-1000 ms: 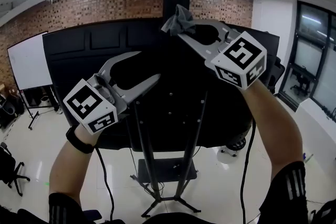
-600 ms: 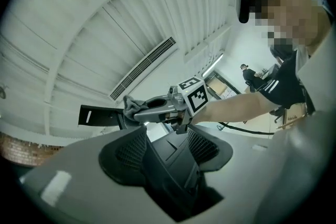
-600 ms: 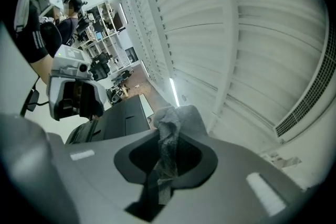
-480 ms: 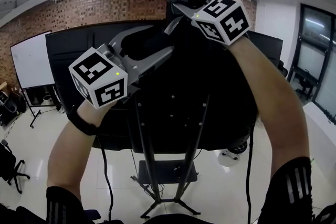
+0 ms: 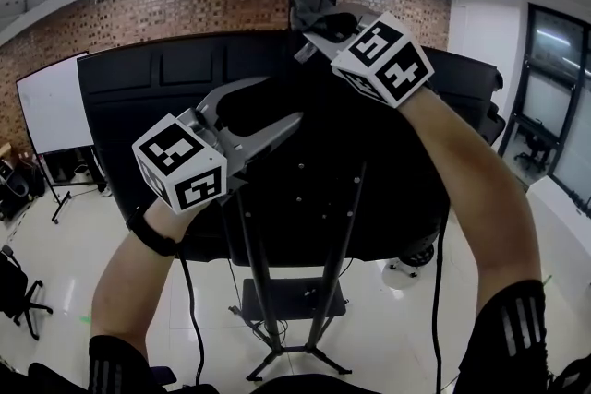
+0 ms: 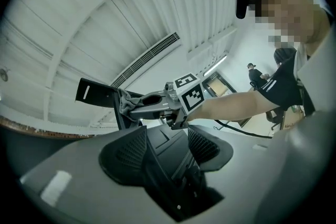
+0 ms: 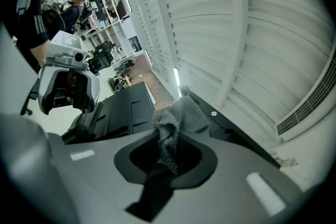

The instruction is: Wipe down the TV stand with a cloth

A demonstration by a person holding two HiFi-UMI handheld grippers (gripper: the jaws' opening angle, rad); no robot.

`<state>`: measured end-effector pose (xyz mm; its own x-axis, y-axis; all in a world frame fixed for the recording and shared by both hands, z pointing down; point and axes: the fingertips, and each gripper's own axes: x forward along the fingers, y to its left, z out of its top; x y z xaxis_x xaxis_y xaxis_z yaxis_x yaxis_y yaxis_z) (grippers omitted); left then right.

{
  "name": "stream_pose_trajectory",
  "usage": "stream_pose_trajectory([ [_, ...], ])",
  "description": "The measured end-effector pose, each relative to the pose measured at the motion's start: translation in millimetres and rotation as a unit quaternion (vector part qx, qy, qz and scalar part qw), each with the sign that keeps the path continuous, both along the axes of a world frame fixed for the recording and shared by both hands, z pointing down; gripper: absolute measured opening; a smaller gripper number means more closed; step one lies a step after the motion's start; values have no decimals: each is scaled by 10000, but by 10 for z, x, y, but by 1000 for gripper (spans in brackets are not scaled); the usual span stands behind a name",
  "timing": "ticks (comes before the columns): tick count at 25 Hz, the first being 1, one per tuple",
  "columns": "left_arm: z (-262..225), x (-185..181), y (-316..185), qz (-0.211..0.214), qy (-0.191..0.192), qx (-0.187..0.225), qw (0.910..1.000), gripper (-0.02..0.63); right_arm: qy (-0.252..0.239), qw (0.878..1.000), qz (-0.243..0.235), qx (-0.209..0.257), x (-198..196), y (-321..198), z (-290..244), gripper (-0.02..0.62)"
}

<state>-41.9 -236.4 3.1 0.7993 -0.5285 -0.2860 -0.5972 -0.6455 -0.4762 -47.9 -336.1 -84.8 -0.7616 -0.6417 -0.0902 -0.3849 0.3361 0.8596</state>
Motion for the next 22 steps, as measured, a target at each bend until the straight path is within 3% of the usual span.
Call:
stream_pose_trajectory([
  [5,269,22,-19,24,26,-116,9999,268,264,9996,51,35,-34,42,403,49],
  [11,545,4,-26,38,93,-329,9994,268,925,9934,541,400,-14,18,877,49],
  [14,651,-24,-27,45,151,-421,9990,268,1205,9917,433,147,-71,30,1127,48],
  [22,938,-146,-22,17,276,-676,9973,268,1197,9893,380,-747,-155,17,1588,48],
])
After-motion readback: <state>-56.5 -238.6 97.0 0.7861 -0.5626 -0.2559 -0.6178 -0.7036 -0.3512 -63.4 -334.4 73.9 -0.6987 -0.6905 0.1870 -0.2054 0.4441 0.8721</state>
